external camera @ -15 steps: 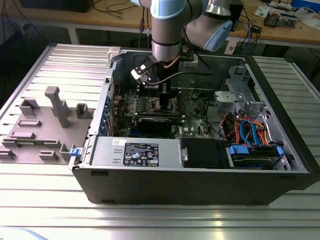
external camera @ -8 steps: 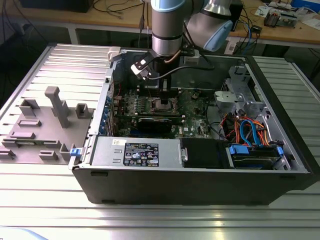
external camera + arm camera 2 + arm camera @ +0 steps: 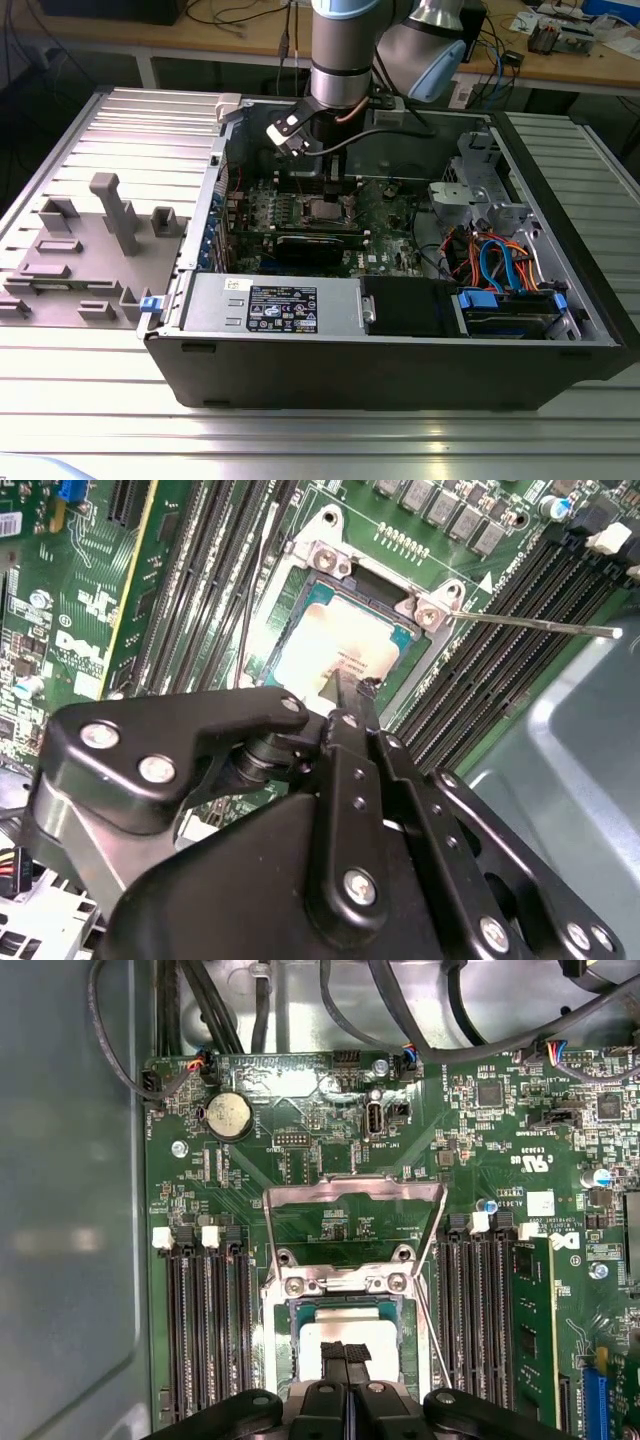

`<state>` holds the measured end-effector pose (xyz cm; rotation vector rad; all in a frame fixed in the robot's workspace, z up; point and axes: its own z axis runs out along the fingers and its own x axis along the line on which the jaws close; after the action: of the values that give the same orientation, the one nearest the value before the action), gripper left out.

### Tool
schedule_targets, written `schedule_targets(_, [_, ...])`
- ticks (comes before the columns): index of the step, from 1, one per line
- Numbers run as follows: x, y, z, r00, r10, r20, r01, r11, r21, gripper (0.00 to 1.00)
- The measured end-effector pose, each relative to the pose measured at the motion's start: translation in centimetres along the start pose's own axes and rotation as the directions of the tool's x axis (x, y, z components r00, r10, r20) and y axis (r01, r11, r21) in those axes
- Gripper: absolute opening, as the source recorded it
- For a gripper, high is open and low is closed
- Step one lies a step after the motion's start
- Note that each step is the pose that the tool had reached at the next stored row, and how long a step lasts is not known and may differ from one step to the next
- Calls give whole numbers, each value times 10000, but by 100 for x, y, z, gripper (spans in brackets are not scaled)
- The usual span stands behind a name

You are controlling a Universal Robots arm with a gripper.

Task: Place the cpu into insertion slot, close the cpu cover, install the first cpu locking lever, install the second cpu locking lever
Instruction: 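Place the cpu into insertion slot, then close the cpu cover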

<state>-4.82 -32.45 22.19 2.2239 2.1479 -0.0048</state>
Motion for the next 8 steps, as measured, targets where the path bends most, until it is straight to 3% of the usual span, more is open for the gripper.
schedule_targets(8, [0, 0, 0, 10000, -3, -1, 3, 10000, 0, 11])
